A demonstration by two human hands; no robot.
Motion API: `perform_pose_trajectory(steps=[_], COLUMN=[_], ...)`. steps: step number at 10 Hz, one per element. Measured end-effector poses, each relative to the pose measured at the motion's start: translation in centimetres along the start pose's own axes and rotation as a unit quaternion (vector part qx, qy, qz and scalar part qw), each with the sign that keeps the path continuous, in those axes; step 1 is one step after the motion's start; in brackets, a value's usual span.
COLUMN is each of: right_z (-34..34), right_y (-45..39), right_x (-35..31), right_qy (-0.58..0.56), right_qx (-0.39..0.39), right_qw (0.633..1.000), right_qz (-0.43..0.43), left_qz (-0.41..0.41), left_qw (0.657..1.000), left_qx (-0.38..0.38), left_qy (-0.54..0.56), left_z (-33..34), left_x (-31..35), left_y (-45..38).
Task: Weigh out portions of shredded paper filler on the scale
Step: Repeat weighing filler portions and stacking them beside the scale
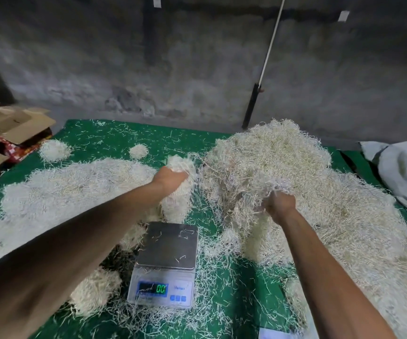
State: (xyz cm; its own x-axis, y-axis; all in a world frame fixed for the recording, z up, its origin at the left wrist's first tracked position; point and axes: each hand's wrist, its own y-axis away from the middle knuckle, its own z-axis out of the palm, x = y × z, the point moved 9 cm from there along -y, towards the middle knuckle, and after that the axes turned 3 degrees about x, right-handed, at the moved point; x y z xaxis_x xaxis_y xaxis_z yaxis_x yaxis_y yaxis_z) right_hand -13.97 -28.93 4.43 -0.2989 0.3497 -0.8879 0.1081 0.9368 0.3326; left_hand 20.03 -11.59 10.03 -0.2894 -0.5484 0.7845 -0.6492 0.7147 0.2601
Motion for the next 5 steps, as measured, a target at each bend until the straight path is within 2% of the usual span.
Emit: perform_pose_trajectory(steps=[1, 2, 3, 4, 5], right_z=[0.7, 2.2, 4.8, 9.3, 12.2], right_y=[3.0, 5.3, 10.1, 17.0, 21.9], right_x=[-0.9, -1.7, -5.0, -7.1, -6.4], right_qy=[0.075, 0.323, 0.502, 0.246, 0.057], right_qx=[-0.061, -0.102, -0.100, -0.243, -0.270], right_qw=[0.995, 0.936, 0.829, 0.890, 0.925], right_qz=[-0.032, -0.093, -0.226, -0.297, -0.261], left_qz=[-0.074, -0.051, -0.046, -0.061, -0.041], left_qw=[0.989, 0.983, 0.958, 0.932, 0.949], left_qx=[0.021, -0.067, -0.136, -0.190, -0.223], left_qy=[0.123, 0.166, 0.248, 0.302, 0.218], left_z=[-1.0, -0.6, 0.0, 0.8, 1.5], left_x=[-1.2, -0.1, 0.7, 1.2, 0.2], left_y=[0.4, 1.5, 3.4, 5.4, 8.6])
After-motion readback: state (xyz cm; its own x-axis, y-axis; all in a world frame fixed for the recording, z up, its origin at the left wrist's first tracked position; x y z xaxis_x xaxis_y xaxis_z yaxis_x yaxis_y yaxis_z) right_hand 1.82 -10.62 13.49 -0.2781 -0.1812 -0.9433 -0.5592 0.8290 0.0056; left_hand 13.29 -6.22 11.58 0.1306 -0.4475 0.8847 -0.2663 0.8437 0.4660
